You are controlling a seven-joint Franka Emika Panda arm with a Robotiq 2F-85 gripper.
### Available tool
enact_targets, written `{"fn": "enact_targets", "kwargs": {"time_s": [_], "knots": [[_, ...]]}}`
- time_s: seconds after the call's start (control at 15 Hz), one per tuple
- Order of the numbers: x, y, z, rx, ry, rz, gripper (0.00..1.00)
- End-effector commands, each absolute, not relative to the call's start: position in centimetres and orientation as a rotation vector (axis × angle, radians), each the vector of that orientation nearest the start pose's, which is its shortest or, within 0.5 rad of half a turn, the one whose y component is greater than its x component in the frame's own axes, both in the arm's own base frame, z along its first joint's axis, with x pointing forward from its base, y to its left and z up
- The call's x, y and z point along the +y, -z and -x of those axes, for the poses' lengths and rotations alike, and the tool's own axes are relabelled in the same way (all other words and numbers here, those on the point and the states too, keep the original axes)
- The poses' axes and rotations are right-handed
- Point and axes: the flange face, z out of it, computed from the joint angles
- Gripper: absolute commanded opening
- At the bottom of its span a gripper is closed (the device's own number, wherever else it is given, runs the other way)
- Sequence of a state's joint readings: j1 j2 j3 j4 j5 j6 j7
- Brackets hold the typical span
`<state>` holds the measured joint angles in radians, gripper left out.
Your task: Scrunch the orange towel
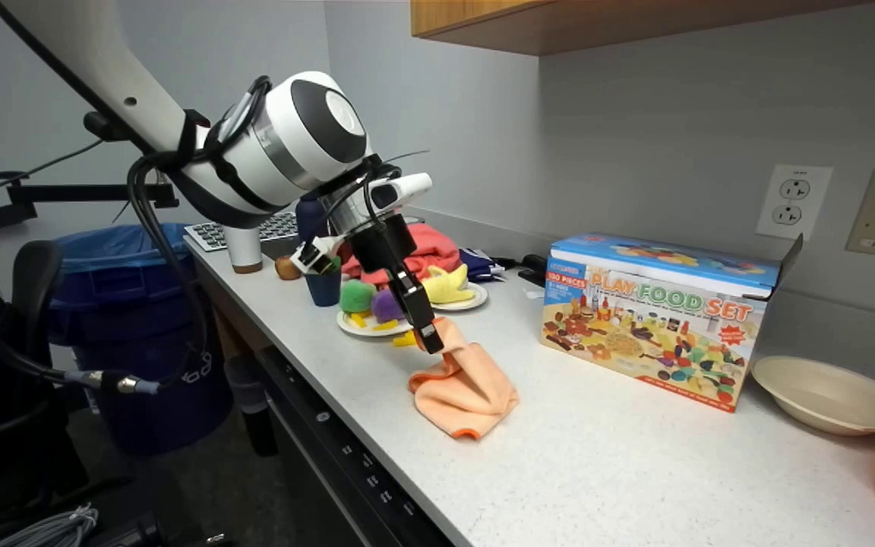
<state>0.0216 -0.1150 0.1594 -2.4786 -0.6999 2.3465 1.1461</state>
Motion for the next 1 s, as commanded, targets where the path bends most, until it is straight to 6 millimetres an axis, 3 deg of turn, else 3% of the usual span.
{"fn": "enact_targets", "kwargs": {"time_s": [0.0,0.47,0.53,0.93], "knots": [[7.7,-33.5,-46.0,0.833,0.447,3.322,0.01],[8.0,-33.6,-46.3,0.914,0.465,3.237,0.01],[3.4,-30.5,-47.8,0.979,0.445,3.225,0.01],[-4.0,-25.6,-49.7,1.077,0.404,3.192,0.01]]}}
